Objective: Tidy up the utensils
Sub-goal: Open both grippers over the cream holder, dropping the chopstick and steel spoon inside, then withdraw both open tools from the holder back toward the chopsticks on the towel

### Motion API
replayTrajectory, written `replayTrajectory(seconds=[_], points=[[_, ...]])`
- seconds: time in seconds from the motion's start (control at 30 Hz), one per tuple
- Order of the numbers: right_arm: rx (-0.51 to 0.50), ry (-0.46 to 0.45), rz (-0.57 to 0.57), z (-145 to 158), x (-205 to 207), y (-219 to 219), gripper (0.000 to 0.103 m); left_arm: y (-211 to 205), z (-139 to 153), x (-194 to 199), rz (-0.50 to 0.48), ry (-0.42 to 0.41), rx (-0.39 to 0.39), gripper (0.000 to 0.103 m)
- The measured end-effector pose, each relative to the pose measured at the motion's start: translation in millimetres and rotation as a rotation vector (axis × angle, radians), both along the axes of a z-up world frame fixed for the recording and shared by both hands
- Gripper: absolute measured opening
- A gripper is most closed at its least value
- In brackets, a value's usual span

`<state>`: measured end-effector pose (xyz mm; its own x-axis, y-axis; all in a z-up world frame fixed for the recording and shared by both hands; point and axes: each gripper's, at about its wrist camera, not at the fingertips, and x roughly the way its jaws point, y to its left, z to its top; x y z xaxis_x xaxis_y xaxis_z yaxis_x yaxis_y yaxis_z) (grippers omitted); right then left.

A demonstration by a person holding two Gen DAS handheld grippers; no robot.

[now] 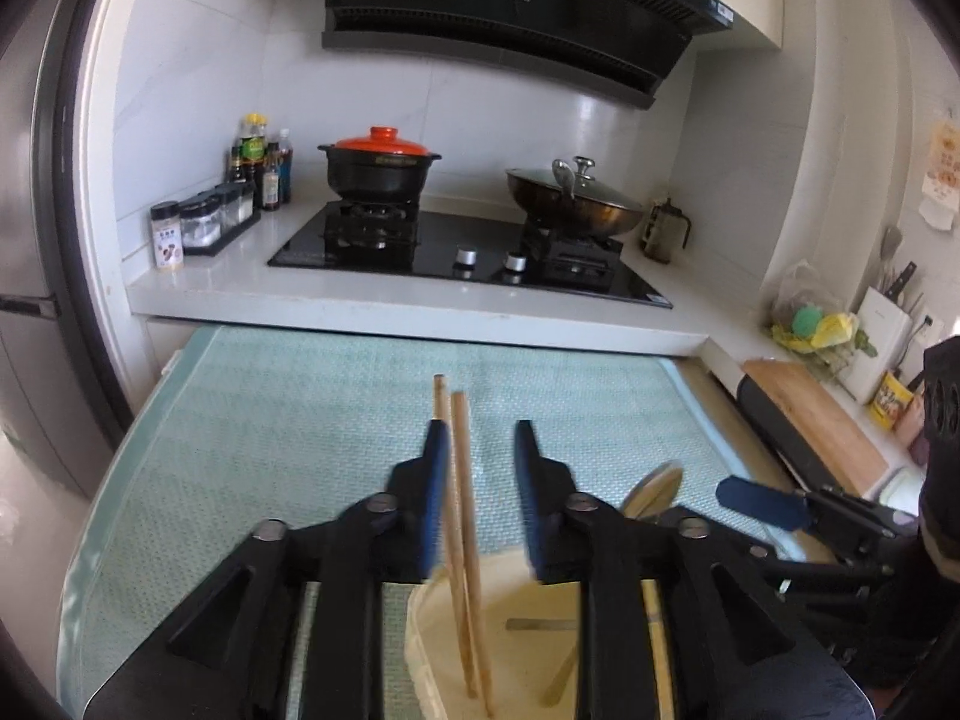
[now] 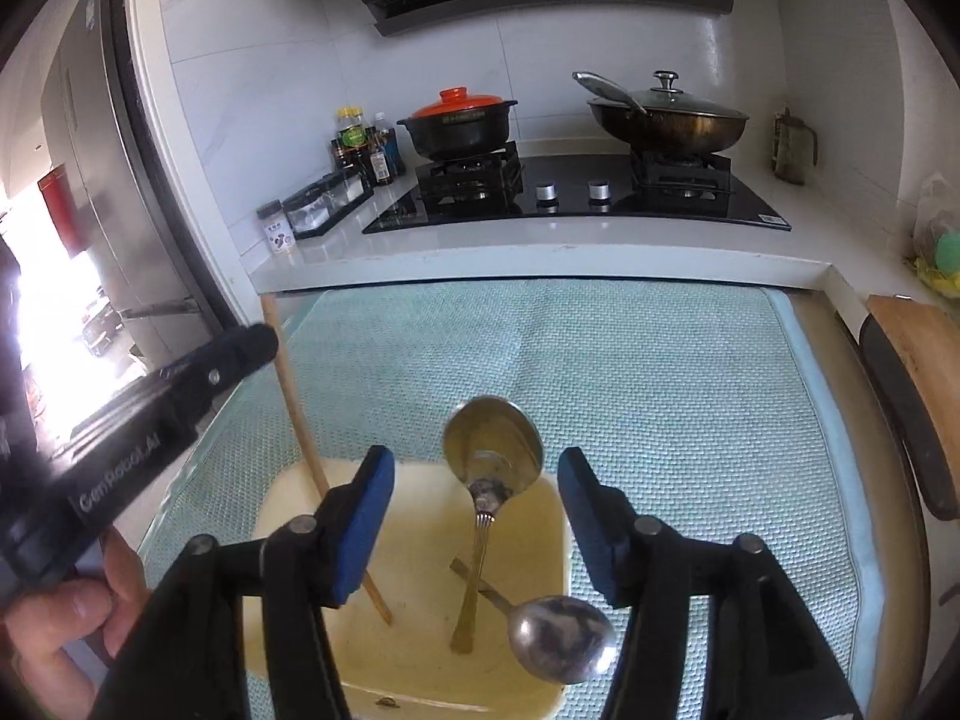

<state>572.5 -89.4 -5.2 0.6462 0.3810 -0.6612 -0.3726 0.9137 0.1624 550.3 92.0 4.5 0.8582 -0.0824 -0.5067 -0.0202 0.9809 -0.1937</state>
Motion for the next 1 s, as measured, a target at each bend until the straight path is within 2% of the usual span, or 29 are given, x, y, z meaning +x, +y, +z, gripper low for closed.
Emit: replayTrajectory(seconds=[0.03, 0.1, 0.17, 0.27, 0.3, 0.4, 0.53, 0.67, 0.73, 0.8, 0.93, 1.0], points=[[0.003, -0.017, 0.0, 8, -3, -2, 0.059, 4, 5, -7, 0.003, -0.011, -0.007, 0.064], [-0.001, -0.06, 0.002, 29, -14, -6, 0.059, 13, 20, -27, 0.019, -0.043, 0.003, 0.075], [0.004, -0.104, 0.006, 51, -34, -14, 0.06, 22, 33, -50, 0.001, -0.046, 0.021, 0.079], [0.01, -0.172, 0.027, 75, -78, -26, 0.065, 35, 48, -98, -0.013, -0.041, 0.066, 0.092], [0.005, -0.193, 0.032, 79, -95, -31, 0.068, 39, 50, -116, -0.022, -0.037, 0.087, 0.095], [-0.014, -0.232, 0.058, 81, -144, -45, 0.068, 48, 52, -172, -0.057, 0.006, 0.171, 0.098], [-0.066, -0.245, 0.046, 60, -212, -64, 0.068, 54, 35, -246, -0.051, 0.078, 0.252, 0.101], [-0.094, -0.255, 0.002, 29, -275, -77, 0.068, 51, -4, -307, -0.045, 0.149, 0.231, 0.103], [-0.104, -0.25, -0.032, 9, -303, -80, 0.068, 46, -28, -327, -0.007, 0.196, 0.218, 0.103], [-0.103, -0.228, -0.055, -13, -325, -84, 0.068, 38, -52, -345, 0.047, 0.235, 0.246, 0.103], [-0.147, -0.187, -0.075, -55, -362, -85, 0.068, 13, -90, -370, 0.035, 0.266, 0.287, 0.102], [-0.183, -0.167, -0.06, -71, -372, -84, 0.068, 3, -102, -381, 0.045, 0.244, 0.293, 0.102]])
